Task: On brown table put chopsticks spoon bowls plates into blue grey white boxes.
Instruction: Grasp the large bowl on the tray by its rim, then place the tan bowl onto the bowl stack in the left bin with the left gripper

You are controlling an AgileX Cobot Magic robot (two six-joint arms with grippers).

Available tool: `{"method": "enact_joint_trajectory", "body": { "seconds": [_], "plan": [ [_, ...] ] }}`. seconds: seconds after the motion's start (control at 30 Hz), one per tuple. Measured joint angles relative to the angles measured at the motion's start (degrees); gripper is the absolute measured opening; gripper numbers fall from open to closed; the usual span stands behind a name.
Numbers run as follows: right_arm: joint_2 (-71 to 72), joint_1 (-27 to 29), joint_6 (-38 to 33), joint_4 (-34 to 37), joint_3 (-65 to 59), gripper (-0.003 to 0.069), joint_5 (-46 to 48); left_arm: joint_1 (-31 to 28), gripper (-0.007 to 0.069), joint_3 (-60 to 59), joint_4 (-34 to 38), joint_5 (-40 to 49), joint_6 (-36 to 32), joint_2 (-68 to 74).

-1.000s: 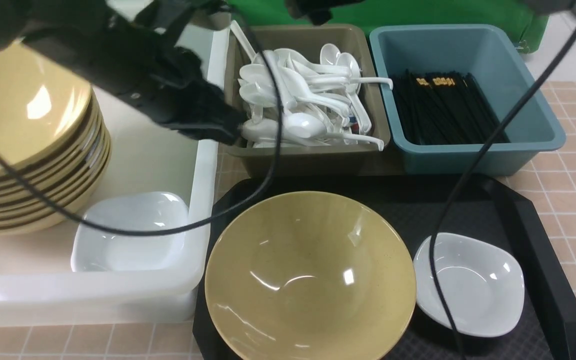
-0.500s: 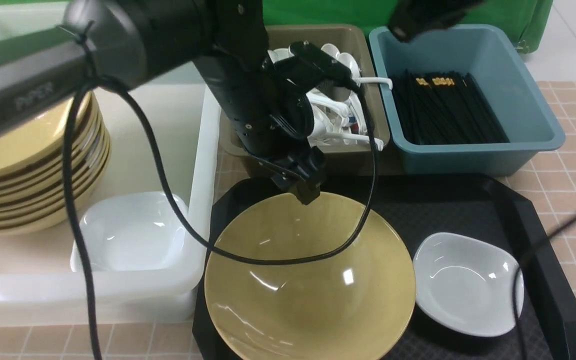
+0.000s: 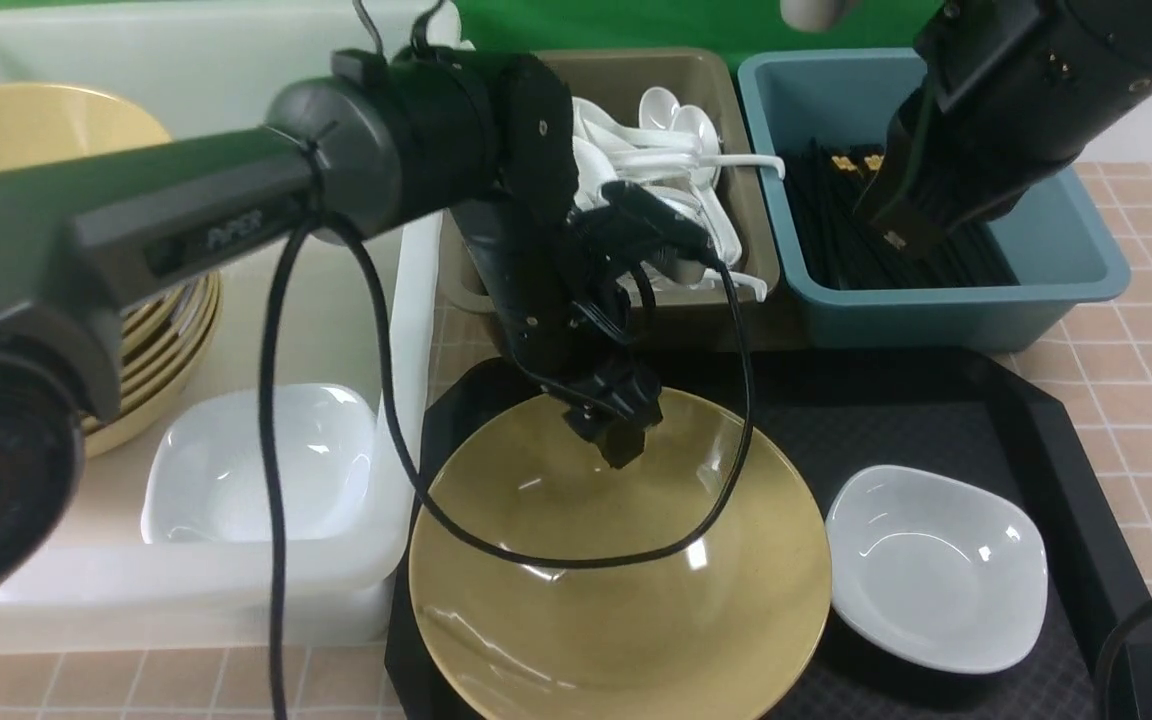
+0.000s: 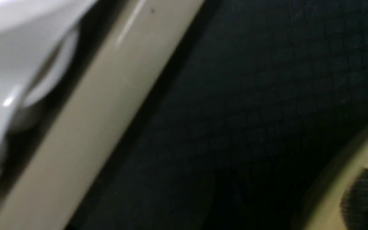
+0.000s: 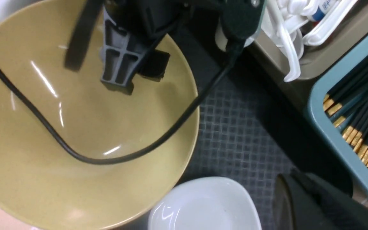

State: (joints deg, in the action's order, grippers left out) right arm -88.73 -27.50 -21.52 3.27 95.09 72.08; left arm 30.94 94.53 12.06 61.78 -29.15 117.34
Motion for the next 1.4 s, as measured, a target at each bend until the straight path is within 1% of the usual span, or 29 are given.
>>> {"method": "enact_joint_trajectory", "body": {
  "seconds": [0.03,0.07,0.1,0.13,0.2,0.27,0.3,0.33,0.37,0.4,0.5,0.6,0.67,0.7,0.73,0.8,0.9,0.97,1.03,1.07,1.1,1.13,1.2,1.27,1.4],
  "plan": [
    [0.0,0.0,-0.6,0.0,0.0,0.0036,0.0,0.0,0.0269,0.0,0.1,0.2,0.1,0.0],
    [0.0,0.0,-0.7,0.0,0.0,0.0036,0.0,0.0,0.0258,0.0,0.0,0.3,0.1,0.0],
    [0.0,0.0,-1.6,0.0,0.0,0.0036,0.0,0.0,0.0185,0.1,0.0,1.7,-0.1,-0.1],
    [0.0,-0.1,-2.4,0.0,0.0,0.0036,0.0,-0.1,0.013,0.1,0.2,2.9,0.0,-0.6],
    [0.0,-1.1,-4.5,-0.3,0.0,0.0036,0.0,-0.1,0.0058,0.1,1.6,4.5,1.0,-1.9],
    [0.0,-2.7,-6.5,-0.4,0.0,0.0037,0.0,-0.1,0.0022,0.1,2.0,4.7,1.7,-3.4],
    [0.0,-2.9,-7.0,-0.4,0.0,0.0037,0.0,-0.1,0.002,0.1,2.0,4.9,1.7,-3.8],
    [0.0,-4.9,-8.5,-0.4,0.1,0.0037,0.0,-0.2,0.0013,0.1,2.0,5.5,1.8,-5.4],
    [0.0,-5.4,-8.8,-0.4,0.1,0.0037,0.0,-0.3,0.0009,0.1,2.0,5.6,1.9,-5.9],
    [0.0,-7.8,-10.0,-0.3,0.7,0.0037,0.1,-1.4,0.0007,0.1,2.5,6.0,2.4,-8.6],
    [-0.1,-10.8,-11.2,-0.3,2.7,0.0037,-0.5,-4.0,0.0008,0.1,3.3,5.7,2.3,-13.2],
    [-0.1,-13.7,-11.8,-0.3,6.1,0.0037,-2.4,-9.0,0.0008,0.1,7.8,6.6,2.3,-18.6],
    [-0.1,-15.5,-11.9,-0.3,8.7,0.0037,-5.0,-14.2,0.0008,0.1,11.6,7.3,2.3,-23.0],
    [-0.1,-15.7,-11.9,-0.3,8.9,0.0037,-5.2,-14.7,0.0008,0.1,11.9,7.4,2.3,-23.4],
    [0.0,-16.8,-11.9,-0.3,10.1,0.0037,-7.4,-19.3,0.0008,0.1,14.2,7.7,2.1,-26.0],
    [0.0,-17.8,-12.0,-0.2,10.9,0.0037,-9.1,-25.4,0.0008,0.1,16.6,7.9,2.1,-29.3],
    [0.1,-18.9,-13.1,-0.1,11.1,0.0037,-9.5,-37.5,0.0008,0.1,18.3,7.9,2.1,-34.3],
    [-0.2,-19.0,-13.2,-0.1,11.1,0.0037,-9.3,-43.7,0.0008,0.1,18.7,7.7,2.4,-36.5],
    [-0.5,-19.0,-13.2,-0.2,11.1,0.0037,-9.1,-51.0,0.0008,0.1,19.7,7.3,3.7,-37.8],
    [-0.6,-19.0,-13.2,-0.2,11.1,0.0037,-9.1,-52.4,0.0008,0.1,20.1,7.1,4.2,-38.0],
    [-0.9,-19.0,-13.2,-0.2,11.1,0.0037,-9.1,-56.8,0.0008,0.1,20.9,6.6,5.4,-38.1],
    [-1.3,-19.0,-13.2,-0.2,11.1,0.0037,-9.0,-60.1,0.0008,0.1,21.4,6.1,6.5,-37.9],
    [-1.8,-19.0,-13.3,-0.2,11.1,0.0037,-9.0,-64.4,0.0008,0.1,21.5,5.8,7.4,-36.9],
    [-2.1,-19.0,-13.3,-0.2,11.1,0.0037,-9.0,-67.1,0.0008,-0.3,21.5,5.8,7.7,-35.3],
    [-2.2,-19.0,-13.4,-0.2,11.1,0.0038,-9.0,-69.4,0.0008,-2.4,20.6,5.4,7.3,-31.0]
  ]
}}
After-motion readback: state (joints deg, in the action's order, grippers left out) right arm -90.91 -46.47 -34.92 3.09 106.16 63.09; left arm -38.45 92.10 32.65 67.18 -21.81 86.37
